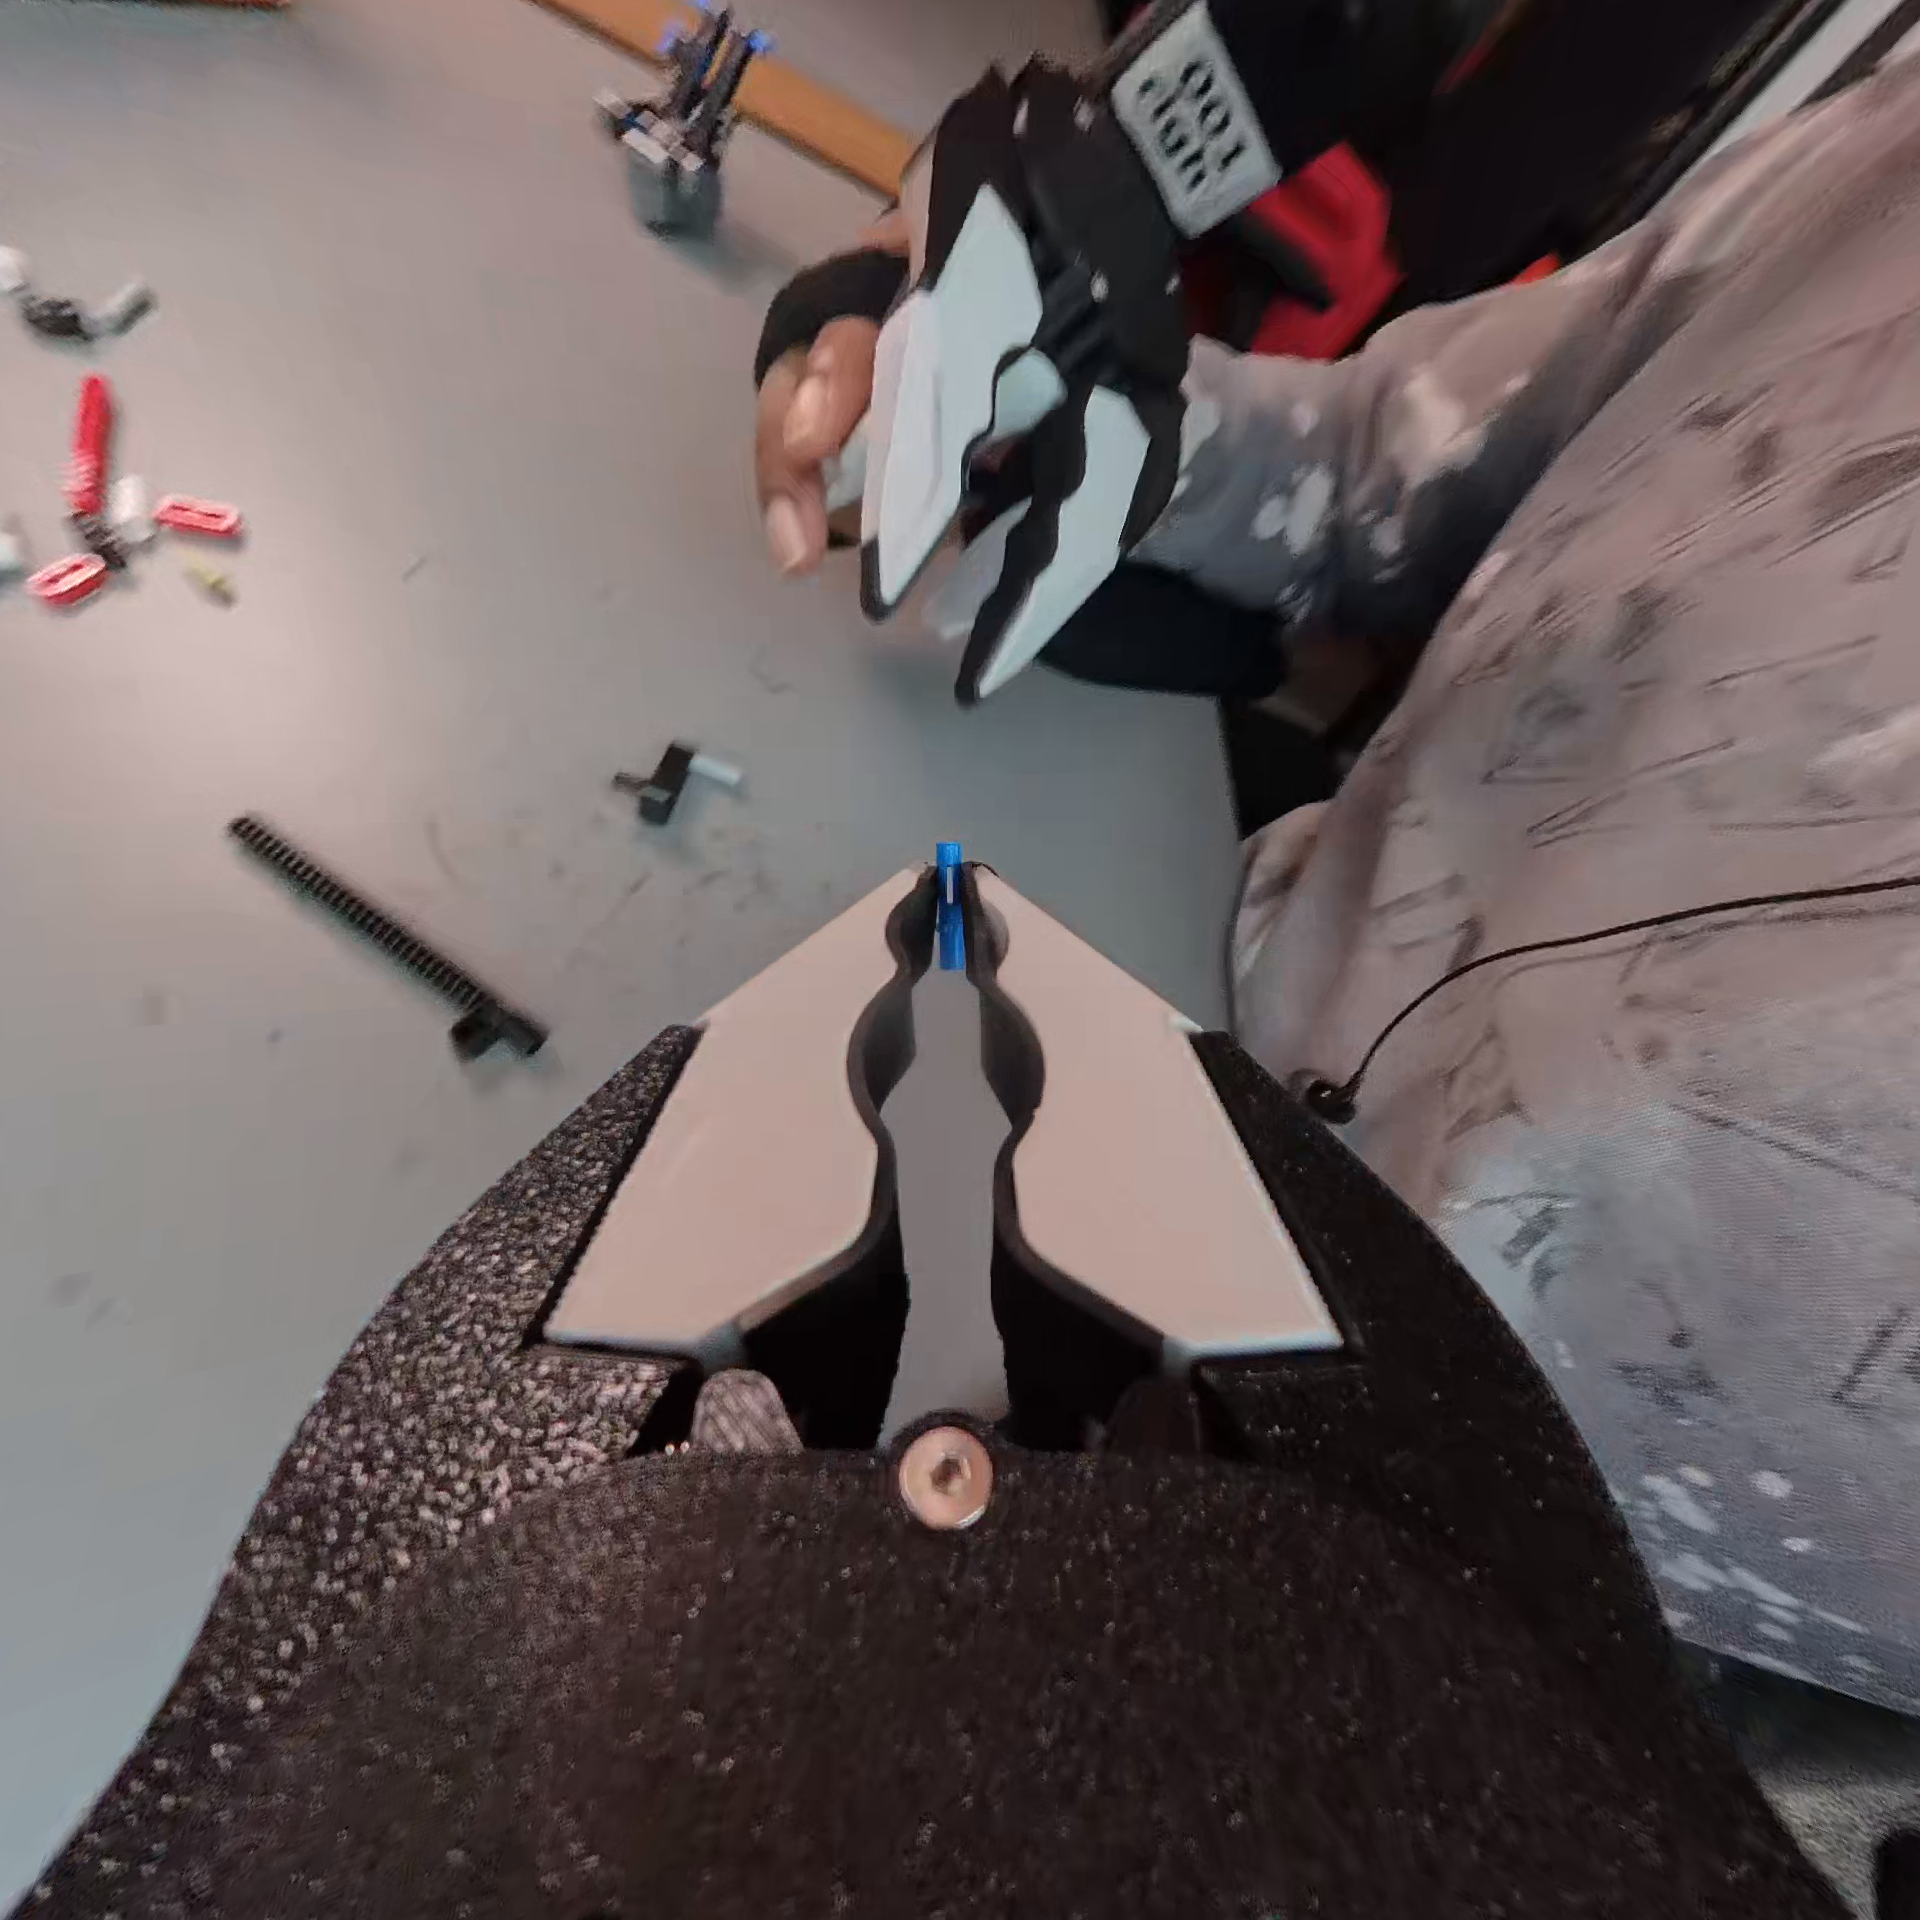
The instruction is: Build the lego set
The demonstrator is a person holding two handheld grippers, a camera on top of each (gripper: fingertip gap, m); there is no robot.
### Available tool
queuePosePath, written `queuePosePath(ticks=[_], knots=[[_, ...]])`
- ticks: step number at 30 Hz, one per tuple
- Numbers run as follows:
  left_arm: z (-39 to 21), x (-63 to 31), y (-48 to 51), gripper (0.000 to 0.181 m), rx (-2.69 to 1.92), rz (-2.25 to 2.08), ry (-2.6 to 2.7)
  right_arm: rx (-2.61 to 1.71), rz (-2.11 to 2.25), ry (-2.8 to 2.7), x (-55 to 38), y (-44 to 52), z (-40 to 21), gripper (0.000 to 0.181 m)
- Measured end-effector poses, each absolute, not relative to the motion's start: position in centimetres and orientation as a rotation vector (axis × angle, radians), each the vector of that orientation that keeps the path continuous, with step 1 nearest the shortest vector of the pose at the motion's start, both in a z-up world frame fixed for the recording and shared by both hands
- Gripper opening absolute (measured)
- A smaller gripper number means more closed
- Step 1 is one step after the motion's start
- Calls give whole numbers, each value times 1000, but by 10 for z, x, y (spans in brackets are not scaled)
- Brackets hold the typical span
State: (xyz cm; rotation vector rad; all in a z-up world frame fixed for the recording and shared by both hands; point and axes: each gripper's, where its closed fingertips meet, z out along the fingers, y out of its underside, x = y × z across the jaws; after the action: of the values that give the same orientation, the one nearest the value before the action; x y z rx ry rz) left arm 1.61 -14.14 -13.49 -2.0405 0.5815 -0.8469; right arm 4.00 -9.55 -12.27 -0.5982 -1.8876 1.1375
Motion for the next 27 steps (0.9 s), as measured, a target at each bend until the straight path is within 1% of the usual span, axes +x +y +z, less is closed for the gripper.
queuePosePath(ticks=[2,4,8,12,16,18,21,23,27], knots=[[-117,35,-135,4,-1938,-1081,595,-505,1171,-1887,46,-116,-112,25],[-108,47,-128,4,-1898,-1249,597,-438,1117,-1894,48,-125,-107,25],[-101,65,-123,3,-1870,-1440,620,-378,1036,-1857,49,-129,-100,18],[-94,66,-121,4,-1823,-1600,526,-353,1008,-1820,50,-127,-93,12],[-80,58,-114,5,-1673,-1817,290,-357,973,-1727,45,-121,-81,4],[-74,52,-109,5,-1554,-1911,153,-372,948,-1682,43,-115,-76,4],[-72,40,-102,14,-1441,-1944,-5,-396,945,-1634,42,-108,-69,4],[-80,34,-98,20,-1471,-1857,-24,-427,972,-1627,41,-104,-68,4],[-82,37,-99,19,-1555,-1710,59,-467,978,-1653,38,-99,-75,4]])
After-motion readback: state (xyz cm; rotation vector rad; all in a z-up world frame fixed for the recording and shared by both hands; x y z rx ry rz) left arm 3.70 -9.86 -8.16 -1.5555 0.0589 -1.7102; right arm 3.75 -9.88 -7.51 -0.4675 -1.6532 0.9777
